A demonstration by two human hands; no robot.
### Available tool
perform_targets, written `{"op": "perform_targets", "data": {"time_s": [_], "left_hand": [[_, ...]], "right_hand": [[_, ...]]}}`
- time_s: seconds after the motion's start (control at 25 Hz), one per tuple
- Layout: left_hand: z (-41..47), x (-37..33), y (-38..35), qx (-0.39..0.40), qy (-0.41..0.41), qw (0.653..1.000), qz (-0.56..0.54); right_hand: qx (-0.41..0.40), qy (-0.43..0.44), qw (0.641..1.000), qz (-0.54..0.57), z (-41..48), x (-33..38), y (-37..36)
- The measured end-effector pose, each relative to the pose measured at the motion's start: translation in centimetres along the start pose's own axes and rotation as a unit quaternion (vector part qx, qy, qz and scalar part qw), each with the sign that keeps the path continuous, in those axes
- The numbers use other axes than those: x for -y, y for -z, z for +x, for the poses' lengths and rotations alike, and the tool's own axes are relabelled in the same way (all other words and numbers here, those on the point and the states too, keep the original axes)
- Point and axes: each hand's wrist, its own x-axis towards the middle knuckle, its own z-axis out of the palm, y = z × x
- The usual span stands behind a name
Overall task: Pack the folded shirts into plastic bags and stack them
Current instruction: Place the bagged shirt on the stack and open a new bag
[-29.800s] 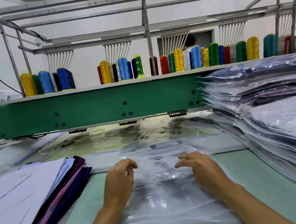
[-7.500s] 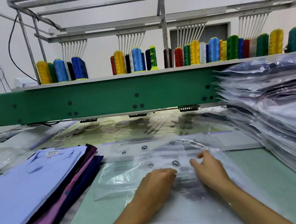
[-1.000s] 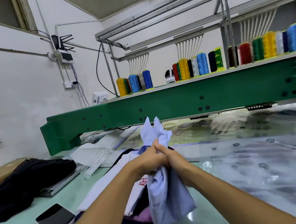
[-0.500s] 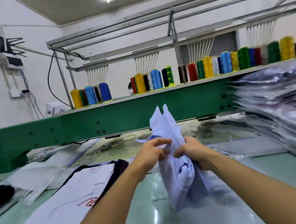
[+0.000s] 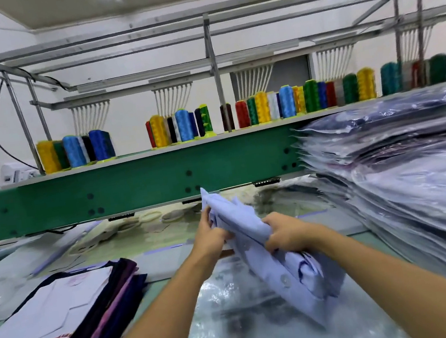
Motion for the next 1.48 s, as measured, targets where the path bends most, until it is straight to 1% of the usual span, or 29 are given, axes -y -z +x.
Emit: {"op": "perform_targets", "data": {"time_s": [0.04, 0.12, 0.16, 0.24, 0.32, 0.4, 0.48, 0.52, 0.56, 0.6, 0.64, 0.68, 0.76, 0.8, 0.88, 0.92, 0.96, 1.0, 1.08, 1.12, 1.2, 1.28, 1.36, 1.48], "left_hand": [[0.1, 0.4, 0.2, 0.000, 0.001, 1.000, -0.004], [0.0, 1.2, 0.9, -0.002, 0.001, 1.000, -0.001], [-0.1, 1.6, 1.5, -0.004, -0.003, 1.000, 0.024], [-0.3, 2.5, 2.8, 0.013, -0.017, 0.989, 0.144], [-1.0, 3.6, 4.3, 0.057, -0.019, 0.961, 0.272], [-1.9, 4.5, 5.7, 0.076, -0.017, 0.938, 0.337], [-2.9, 5.0, 6.9, 0.116, -0.008, 0.917, 0.382], [-3.3, 5.3, 7.3, 0.147, -0.001, 0.893, 0.425], [-3.6, 5.5, 7.6, 0.177, -0.002, 0.854, 0.489], [-3.9, 5.7, 7.7, 0.194, -0.013, 0.808, 0.556], [-4.1, 5.7, 7.7, 0.194, -0.027, 0.768, 0.609], [-4.2, 5.7, 7.7, 0.183, -0.042, 0.741, 0.645], [-3.9, 5.9, 7.6, 0.153, -0.069, 0.701, 0.693], [-3.7, 5.9, 7.6, 0.136, -0.070, 0.685, 0.712], [-3.3, 5.9, 7.2, 0.094, -0.054, 0.666, 0.738], [-3.0, 5.9, 7.0, 0.073, -0.045, 0.667, 0.740], [-2.9, 5.8, 6.7, 0.055, -0.033, 0.677, 0.734], [-2.7, 5.7, 6.3, 0.040, -0.021, 0.695, 0.717], [-2.2, 5.5, 5.7, 0.022, 0.005, 0.751, 0.660], [-1.9, 5.3, 5.5, 0.014, 0.023, 0.788, 0.615], [-1.4, 4.7, 4.9, -0.007, 0.061, 0.862, 0.503], [-0.7, 4.3, 4.7, -0.040, 0.079, 0.914, 0.395], [-0.1, 3.9, 5.0, -0.067, 0.086, 0.947, 0.301], [0.5, 3.6, 5.8, -0.068, 0.052, 0.969, 0.233]], "right_hand": [[0.008, -0.002, 1.000, -0.026, 0.1, -0.5, -0.1], [0.008, -0.008, 0.999, -0.039, 0.3, -1.2, -0.3], [0.005, -0.009, 0.999, -0.037, 0.4, -1.4, -0.3], [0.007, -0.012, 0.999, -0.034, 0.5, -1.8, 0.0], [0.016, -0.015, 0.999, -0.035, 0.6, -2.3, 0.4], [0.015, -0.028, 0.999, -0.033, 0.5, -3.0, 0.9], [0.002, -0.042, 0.999, -0.020, 0.2, -3.7, 1.4], [-0.004, -0.049, 0.999, -0.010, 0.2, -4.1, 1.6], [-0.009, -0.056, 0.998, 0.002, 0.0, -4.3, 1.8], [-0.014, -0.065, 0.998, 0.010, -0.1, -4.5, 2.0], [-0.016, -0.073, 0.997, 0.014, -0.1, -4.7, 2.1], [-0.019, -0.077, 0.997, 0.017, -0.2, -4.8, 2.2], [-0.022, -0.074, 0.997, 0.021, -0.4, -4.8, 2.4], [-0.022, -0.067, 0.997, 0.021, -0.5, -4.6, 2.5], [-0.029, -0.046, 0.998, 0.013, -0.7, -4.1, 3.0], [-0.036, -0.031, 0.999, 0.010, -0.8, -3.7, 3.2], [-0.045, -0.013, 0.999, 0.014, -0.9, -3.3, 3.4], [-0.052, 0.010, 0.998, 0.026, -1.1, -2.9, 3.6], [-0.058, 0.052, 0.996, 0.049, -1.4, -2.1, 3.8], [-0.054, 0.068, 0.995, 0.057, -1.6, -1.9, 3.8], [-0.046, 0.085, 0.994, 0.052, -2.0, -2.0, 3.8], [-0.046, 0.087, 0.995, 0.031, -2.3, -2.8, 3.7], [-0.040, 0.089, 0.995, 0.031, -2.6, -3.8, 3.5], [-0.013, 0.094, 0.994, 0.057, -2.7, -5.1, 3.3]]}}
